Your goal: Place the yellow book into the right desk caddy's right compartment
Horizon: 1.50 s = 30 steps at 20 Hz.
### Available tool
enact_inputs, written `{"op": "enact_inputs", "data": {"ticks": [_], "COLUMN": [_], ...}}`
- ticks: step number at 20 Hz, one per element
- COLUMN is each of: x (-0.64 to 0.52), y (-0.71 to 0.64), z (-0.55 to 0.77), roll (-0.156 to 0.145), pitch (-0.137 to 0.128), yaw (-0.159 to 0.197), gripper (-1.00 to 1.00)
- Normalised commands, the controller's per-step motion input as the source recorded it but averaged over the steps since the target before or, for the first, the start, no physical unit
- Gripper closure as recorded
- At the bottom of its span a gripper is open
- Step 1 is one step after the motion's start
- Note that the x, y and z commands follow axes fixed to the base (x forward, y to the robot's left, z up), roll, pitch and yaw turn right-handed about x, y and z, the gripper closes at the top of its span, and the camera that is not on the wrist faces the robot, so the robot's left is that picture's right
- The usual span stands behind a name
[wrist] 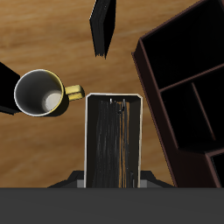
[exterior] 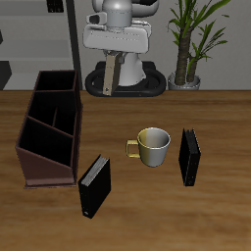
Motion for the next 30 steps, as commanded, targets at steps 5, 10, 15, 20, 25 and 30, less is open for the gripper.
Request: {"op": "enact_inputs", "data": {"ticks": [5, 10, 15, 20, 25, 30], "x": [0.02, -0.01, -0.06, -0.21, -0.26, -0.24], "y": [-0.56, -0.45, -0.42, -0.21, -0.16, -0.26], "z": [0.01, 0.00, 0.08, 0.05, 0.04, 0.05], "roll": [-0.045, -0.050, -0.081, -0.066, -0.043, -0.031], "pitch": [0.034, -0.002, -0.013, -0.010, -0.034, -0.022], "yaw": [0.020, 0.032, -0.055, -0.049, -0.028, -0.011], "gripper": [1.00, 1.00, 1.00, 1.00, 1.00, 1.00]}}
